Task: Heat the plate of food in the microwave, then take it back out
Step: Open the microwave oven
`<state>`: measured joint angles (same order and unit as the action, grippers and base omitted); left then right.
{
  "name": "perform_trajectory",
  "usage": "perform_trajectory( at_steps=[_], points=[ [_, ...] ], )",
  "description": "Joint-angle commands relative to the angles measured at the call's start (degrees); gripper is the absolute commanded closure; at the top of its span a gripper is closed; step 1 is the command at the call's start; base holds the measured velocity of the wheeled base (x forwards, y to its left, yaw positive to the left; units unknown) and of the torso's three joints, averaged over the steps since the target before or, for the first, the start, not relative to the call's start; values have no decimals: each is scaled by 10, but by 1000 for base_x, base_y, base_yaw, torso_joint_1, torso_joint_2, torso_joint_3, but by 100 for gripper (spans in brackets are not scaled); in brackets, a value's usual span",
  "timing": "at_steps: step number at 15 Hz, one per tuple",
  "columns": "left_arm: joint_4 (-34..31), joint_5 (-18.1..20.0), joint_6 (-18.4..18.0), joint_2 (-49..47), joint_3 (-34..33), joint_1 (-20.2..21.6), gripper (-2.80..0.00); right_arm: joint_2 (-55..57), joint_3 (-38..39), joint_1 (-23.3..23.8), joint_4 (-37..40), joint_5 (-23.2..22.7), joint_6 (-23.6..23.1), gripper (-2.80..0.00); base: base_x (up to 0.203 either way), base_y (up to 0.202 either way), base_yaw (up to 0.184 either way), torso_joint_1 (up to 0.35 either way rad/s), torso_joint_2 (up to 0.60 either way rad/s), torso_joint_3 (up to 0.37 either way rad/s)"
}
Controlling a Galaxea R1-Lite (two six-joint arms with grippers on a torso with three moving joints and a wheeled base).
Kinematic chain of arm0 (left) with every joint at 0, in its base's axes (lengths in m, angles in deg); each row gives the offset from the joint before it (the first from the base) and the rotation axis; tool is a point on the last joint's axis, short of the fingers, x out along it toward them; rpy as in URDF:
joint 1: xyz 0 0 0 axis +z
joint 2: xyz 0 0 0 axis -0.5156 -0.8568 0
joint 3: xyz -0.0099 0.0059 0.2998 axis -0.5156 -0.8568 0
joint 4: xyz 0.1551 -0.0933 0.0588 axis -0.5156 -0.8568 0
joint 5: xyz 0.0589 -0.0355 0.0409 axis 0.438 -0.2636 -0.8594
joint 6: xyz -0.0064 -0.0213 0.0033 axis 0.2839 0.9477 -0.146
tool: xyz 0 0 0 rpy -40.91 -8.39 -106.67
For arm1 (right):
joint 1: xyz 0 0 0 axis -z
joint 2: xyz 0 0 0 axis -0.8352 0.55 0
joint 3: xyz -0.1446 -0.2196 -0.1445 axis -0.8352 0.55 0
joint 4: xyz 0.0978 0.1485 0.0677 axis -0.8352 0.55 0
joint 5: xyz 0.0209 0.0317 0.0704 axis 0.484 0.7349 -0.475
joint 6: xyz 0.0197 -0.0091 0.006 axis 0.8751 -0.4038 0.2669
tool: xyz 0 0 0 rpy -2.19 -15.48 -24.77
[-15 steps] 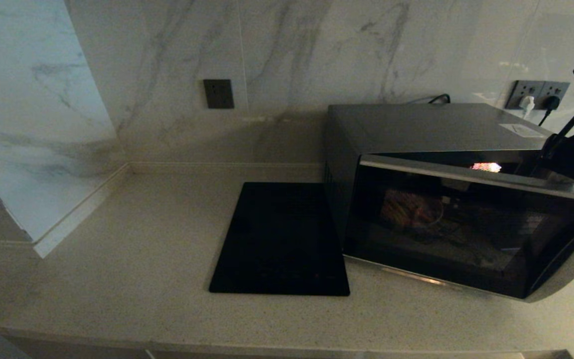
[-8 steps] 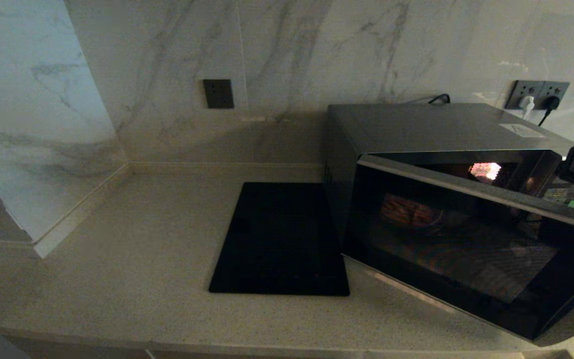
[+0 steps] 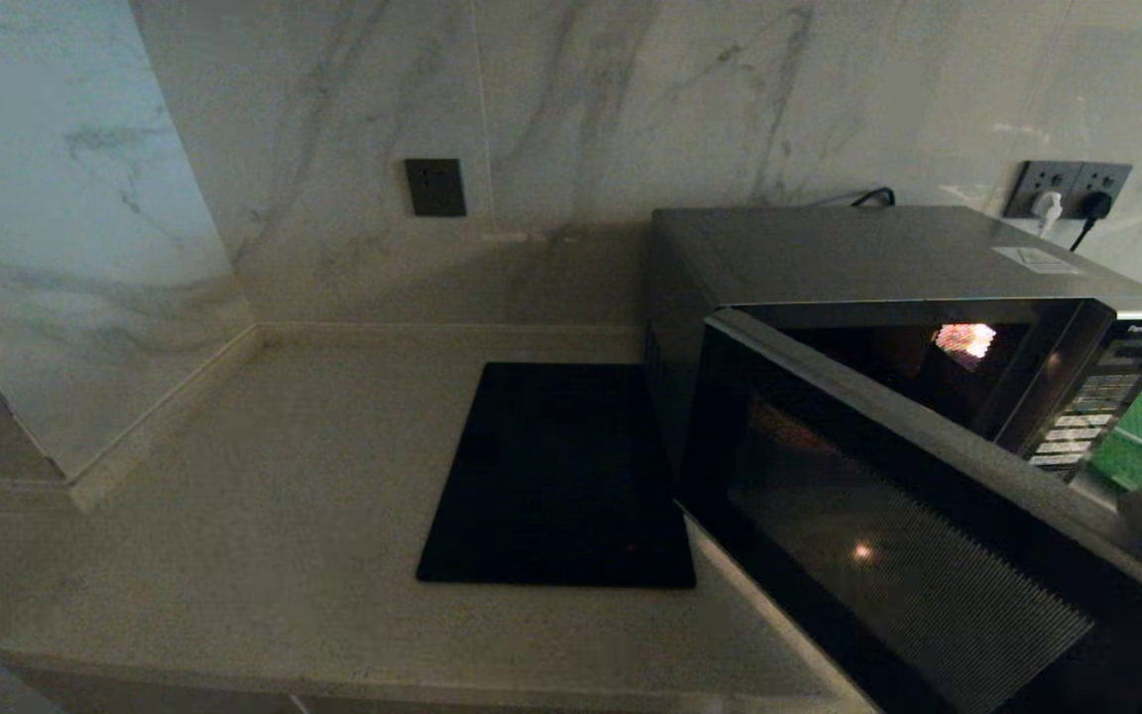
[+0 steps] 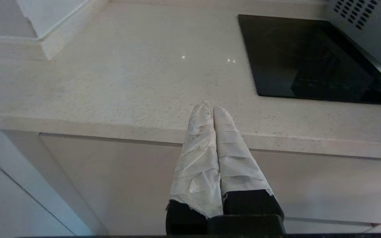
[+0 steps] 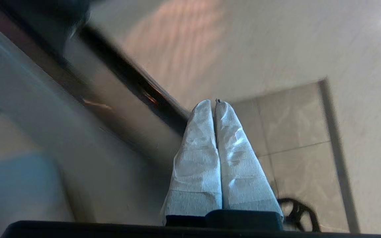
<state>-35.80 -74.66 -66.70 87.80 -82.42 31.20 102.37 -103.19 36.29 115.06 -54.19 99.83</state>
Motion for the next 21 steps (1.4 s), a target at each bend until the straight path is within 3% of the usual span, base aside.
perform_trajectory(
  at_steps=[1, 10, 16, 21],
  points=[
    [0, -1, 1, 0, 0, 0, 0, -55, 18, -44, 24, 1, 24, 0, 0, 0, 0, 0, 0, 0],
    [0, 0, 1, 0, 0, -1, 0, -70, 50, -92, 25, 0, 28, 0, 0, 0, 0, 0, 0, 0],
    [1, 0, 1, -1, 0, 0, 0, -70, 64, -177, 24, -8, 29, 0, 0, 0, 0, 0, 0, 0],
    [0, 0, 1, 0, 0, 0, 0, -79, 65, -188, 24, -14, 29, 0, 0, 0, 0, 0, 0, 0]
  ],
)
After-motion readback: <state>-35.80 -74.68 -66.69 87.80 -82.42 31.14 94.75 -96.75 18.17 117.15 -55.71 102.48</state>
